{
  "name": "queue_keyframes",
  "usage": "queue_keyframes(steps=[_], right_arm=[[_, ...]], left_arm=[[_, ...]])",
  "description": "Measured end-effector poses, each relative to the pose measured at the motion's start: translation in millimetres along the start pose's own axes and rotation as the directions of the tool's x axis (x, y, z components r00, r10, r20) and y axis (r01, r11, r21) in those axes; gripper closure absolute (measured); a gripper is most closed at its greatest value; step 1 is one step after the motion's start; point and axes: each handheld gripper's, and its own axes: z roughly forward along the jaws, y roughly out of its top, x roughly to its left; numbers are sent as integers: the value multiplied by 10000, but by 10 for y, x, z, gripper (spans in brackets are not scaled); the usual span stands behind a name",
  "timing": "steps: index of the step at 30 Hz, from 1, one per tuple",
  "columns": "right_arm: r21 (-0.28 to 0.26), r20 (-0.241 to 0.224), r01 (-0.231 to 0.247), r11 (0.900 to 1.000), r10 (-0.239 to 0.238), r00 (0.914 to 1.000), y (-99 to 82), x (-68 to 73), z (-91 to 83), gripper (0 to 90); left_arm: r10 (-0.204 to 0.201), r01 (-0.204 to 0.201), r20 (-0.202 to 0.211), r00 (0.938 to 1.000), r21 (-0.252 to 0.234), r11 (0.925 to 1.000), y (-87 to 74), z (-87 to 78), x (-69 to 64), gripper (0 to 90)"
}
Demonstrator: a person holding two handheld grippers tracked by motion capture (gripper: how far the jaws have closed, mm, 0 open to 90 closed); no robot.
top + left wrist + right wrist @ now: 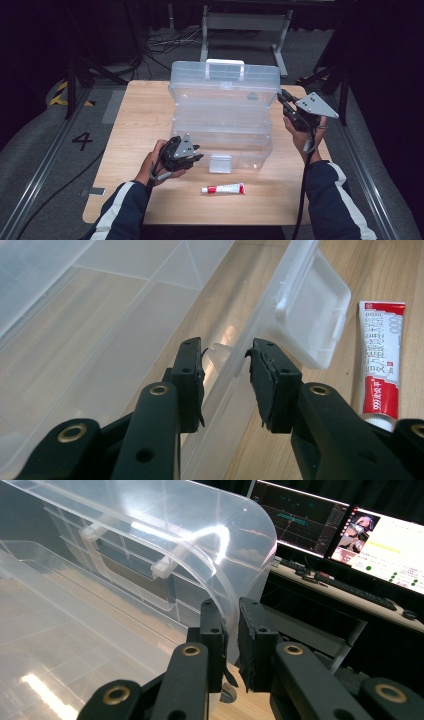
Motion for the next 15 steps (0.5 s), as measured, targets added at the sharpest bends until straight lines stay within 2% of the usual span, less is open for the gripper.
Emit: queue_keyframes(steps=[15], right_arm=[[226,280,48,9997,-54,9996,73,-24,89,835]], left_arm=[[136,-136,267,9996,15,9999,0,-4,39,684]])
